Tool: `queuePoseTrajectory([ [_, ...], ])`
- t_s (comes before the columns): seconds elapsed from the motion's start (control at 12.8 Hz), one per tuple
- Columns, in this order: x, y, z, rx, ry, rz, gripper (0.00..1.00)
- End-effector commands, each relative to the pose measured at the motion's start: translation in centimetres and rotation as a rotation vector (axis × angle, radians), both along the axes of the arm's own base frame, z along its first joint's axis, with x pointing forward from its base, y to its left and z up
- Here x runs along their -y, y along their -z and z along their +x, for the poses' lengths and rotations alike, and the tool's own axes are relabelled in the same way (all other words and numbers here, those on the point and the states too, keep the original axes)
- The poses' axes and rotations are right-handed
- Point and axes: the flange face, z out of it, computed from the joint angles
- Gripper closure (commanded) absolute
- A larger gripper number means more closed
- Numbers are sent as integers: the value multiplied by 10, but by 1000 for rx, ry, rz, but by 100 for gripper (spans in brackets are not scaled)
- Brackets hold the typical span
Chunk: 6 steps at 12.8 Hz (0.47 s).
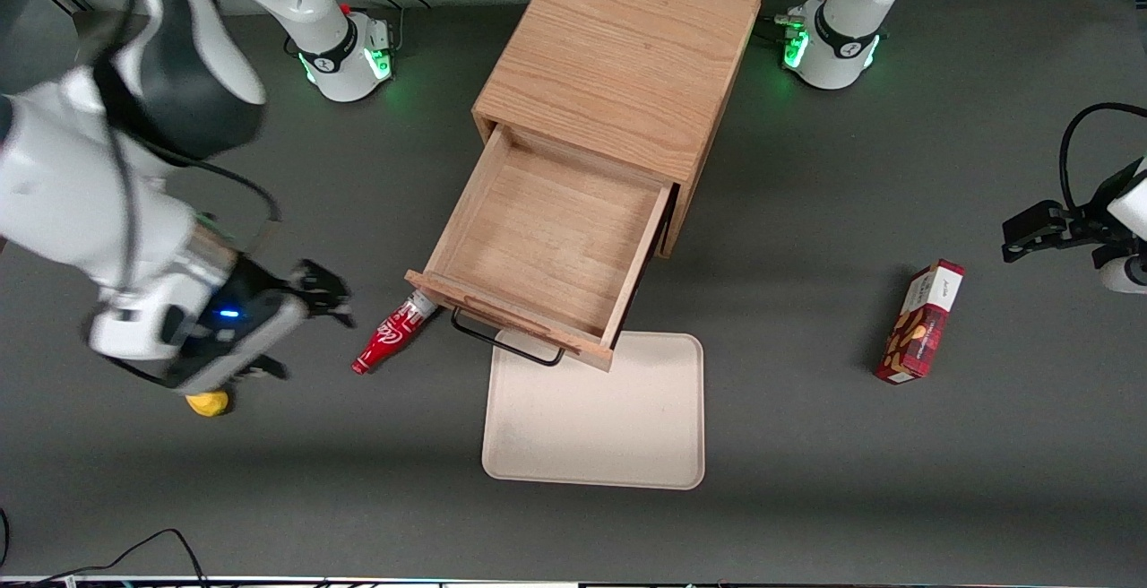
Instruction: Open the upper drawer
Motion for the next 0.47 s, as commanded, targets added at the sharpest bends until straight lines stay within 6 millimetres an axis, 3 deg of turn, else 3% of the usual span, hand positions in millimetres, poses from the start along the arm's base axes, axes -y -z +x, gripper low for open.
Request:
queuePoseTrajectory([
  [0.0, 50, -9, -65, -99, 316, -35, 0],
  [0.08, 65, -14, -83, -111, 428, -53, 0],
  [0.16, 73, -17, -96, -121, 457, -92, 0],
  [0.23, 94, -22, -107, -138, 493, -107, 0],
  [0.39, 110, -27, -119, -143, 527, -119, 0],
])
